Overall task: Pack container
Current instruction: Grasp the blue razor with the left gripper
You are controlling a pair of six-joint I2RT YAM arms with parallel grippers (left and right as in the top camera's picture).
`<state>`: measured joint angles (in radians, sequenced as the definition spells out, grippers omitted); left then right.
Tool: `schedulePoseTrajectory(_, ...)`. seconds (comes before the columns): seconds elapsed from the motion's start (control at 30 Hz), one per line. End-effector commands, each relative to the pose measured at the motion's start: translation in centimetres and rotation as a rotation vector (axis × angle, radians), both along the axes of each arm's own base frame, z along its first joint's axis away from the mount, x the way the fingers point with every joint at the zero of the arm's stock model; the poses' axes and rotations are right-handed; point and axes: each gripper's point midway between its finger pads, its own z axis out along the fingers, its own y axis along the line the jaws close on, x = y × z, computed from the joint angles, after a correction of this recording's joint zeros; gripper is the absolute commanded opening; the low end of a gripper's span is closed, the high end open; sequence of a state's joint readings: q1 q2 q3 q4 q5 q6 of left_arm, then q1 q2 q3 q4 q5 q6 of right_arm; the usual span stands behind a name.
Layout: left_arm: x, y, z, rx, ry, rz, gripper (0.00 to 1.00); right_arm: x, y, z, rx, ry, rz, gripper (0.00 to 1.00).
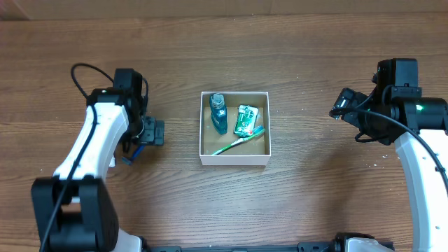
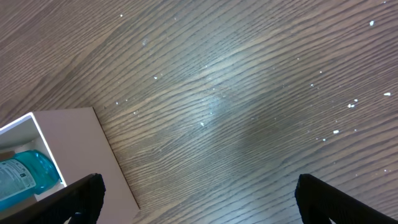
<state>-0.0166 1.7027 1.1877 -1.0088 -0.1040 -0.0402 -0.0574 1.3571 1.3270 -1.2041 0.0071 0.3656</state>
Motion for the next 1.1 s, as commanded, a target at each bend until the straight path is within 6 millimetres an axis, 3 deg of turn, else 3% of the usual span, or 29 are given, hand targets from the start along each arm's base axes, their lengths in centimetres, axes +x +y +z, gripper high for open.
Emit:
schedulePoseTrajectory(0.0, 0.0, 0.4, -3.0, -0.031, 0.065, -0.025, 1.0, 0.0, 0.0, 0.3, -0.003, -0.013, 0.005, 1.0)
schedulePoseTrajectory(0.27, 1.3, -1.1, -6.7, -0.127, 0.087, -0.104, 1.0, 0.0, -0.1, 0.3, -0.005, -0.013, 0.004, 1.0)
schedulePoseTrajectory(0.47, 0.1, -1.2, -8.5, -0.139, 0.16, -0.098, 0.98, 0.0, -0.1, 0.3, -0.005, -0.013, 0.004, 1.0)
schedulePoseTrajectory(0.6, -0.9, -1.5, -8.9, -0.157, 0.211, -0.093, 0.74, 0.0, -0.1, 0.3, -0.005, -0.013, 0.004, 1.0)
schedulePoseTrajectory(0.7, -1.2, -1.5, -8.9, -0.157, 0.222, -0.092, 0.46, 0.0, -0.1, 0.3, -0.005, -0.012, 0.004, 1.0)
schedulePoseTrajectory(0.9, -1.5, -1.3, -8.8, -0.146, 0.235, -0.078, 0.13, 0.0, -0.1, 0.3, -0.005, -0.012, 0.004, 1.0)
schedulePoseTrajectory(0.93, -1.4, -0.8, -8.6, -0.118, 0.236, -0.04, 0.04, 0.0, -0.1, 0.3, -0.005, -0.012, 0.004, 1.0)
schedulePoseTrajectory(1.03, -0.1, -1.2, -7.2, -0.126, 0.2, -0.013, 0.04, 0.0, -0.1, 0.3, -0.005, -0.012, 0.004, 1.0)
schedulePoseTrajectory(1.07, 0.8, -1.6, -6.0, -0.136, 0.165, -0.02, 0.04, 0.0, -0.1, 0.2, -0.005, -0.011, 0.004, 1.0)
